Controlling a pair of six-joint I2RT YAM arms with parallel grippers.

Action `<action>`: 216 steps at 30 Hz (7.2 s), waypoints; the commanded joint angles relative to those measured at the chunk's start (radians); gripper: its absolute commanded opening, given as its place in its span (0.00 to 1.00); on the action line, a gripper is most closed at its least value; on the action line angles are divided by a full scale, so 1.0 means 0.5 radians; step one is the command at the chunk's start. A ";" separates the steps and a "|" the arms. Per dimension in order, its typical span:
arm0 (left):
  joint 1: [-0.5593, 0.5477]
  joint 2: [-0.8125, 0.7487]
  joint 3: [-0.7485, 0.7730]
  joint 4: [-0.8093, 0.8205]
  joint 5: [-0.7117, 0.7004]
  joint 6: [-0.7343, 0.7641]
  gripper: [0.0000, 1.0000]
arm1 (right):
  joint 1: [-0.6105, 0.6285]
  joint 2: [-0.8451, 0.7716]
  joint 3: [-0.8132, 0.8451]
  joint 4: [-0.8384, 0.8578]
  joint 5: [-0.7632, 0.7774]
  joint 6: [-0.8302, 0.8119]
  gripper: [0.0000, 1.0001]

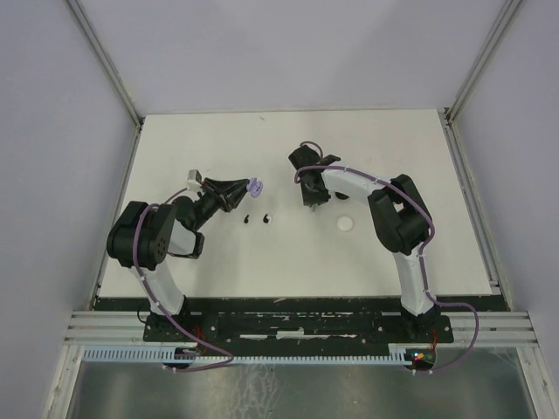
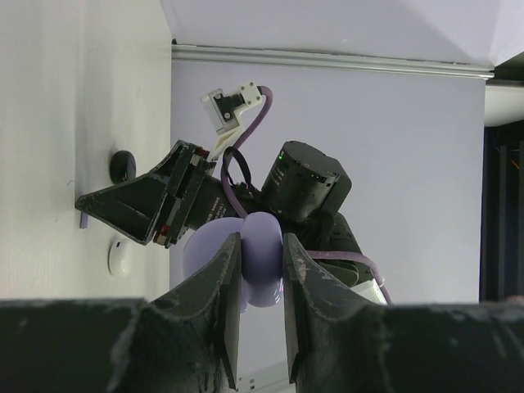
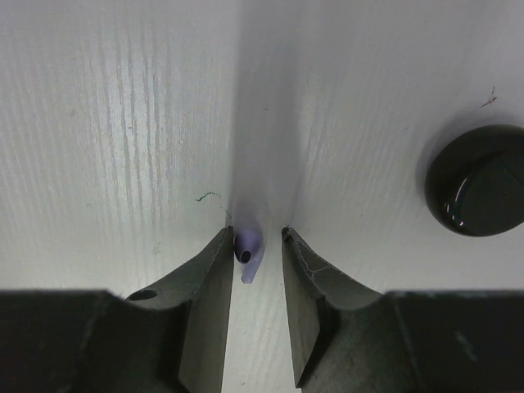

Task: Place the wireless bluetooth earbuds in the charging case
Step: Pick up the earbud from the center of the board, then place the earbud in the charging case, then close the charging case.

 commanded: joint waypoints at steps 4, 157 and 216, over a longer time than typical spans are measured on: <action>-0.006 0.010 0.021 0.269 0.031 0.010 0.03 | -0.007 0.014 0.065 0.012 -0.022 0.022 0.36; -0.630 0.460 0.617 0.143 -0.252 -0.190 0.03 | 0.135 -1.720 -1.494 1.708 0.412 -0.700 0.64; -0.888 -0.237 0.812 -1.765 -1.422 -0.226 0.03 | 0.187 -0.687 -1.642 3.225 -0.006 -0.690 1.00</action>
